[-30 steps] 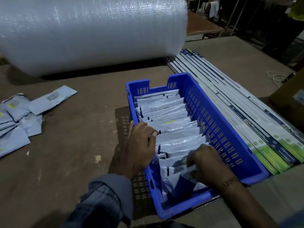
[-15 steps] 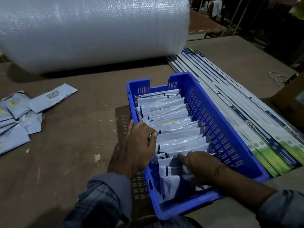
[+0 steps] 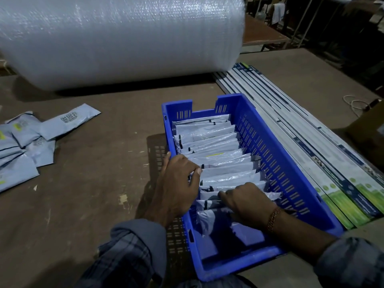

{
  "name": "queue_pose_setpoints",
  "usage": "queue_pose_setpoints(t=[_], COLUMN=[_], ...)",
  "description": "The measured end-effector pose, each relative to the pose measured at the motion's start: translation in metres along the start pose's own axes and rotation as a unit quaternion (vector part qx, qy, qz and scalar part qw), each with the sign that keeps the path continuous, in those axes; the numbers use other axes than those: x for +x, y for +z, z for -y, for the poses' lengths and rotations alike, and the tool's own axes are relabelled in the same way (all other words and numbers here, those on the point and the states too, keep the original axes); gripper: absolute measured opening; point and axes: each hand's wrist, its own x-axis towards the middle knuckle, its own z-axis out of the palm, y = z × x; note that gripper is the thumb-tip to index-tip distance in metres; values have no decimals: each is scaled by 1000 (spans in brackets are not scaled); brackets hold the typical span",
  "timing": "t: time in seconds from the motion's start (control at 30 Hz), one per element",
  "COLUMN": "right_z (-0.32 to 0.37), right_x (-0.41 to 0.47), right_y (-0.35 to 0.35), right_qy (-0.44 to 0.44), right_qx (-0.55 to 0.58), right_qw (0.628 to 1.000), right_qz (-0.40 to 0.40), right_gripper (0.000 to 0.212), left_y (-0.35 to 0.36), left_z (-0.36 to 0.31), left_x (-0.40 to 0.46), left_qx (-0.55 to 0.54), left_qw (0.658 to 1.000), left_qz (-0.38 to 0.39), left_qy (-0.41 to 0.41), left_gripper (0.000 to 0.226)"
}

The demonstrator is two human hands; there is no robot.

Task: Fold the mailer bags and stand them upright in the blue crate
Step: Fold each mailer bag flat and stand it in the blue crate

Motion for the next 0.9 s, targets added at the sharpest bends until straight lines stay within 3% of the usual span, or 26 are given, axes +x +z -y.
queue_pose_setpoints(t=[0.27, 0.6, 0.77, 0.9], right_z=[2, 16, 34, 45], right_x=[4, -6, -14, -22], right_y=[-5, -24, -35, -57], right_qy=[-4, 166, 256, 293], right_qx=[-9, 48, 107, 167], right_qw=[1000, 981, 959, 941], right_qz=[1, 82, 50, -19], right_gripper=[39, 58, 47, 46], left_y=[-2, 1, -3, -21], left_z=[-1, 5, 7, 18], left_x=[-1, -2, -4, -15], left_qx=[-1, -41, -121, -127], left_qw=[1000, 999, 992, 990], left_qz=[8, -6, -28, -62], left_qy=[-4, 9, 19, -6], left_gripper=[37, 25, 19, 35])
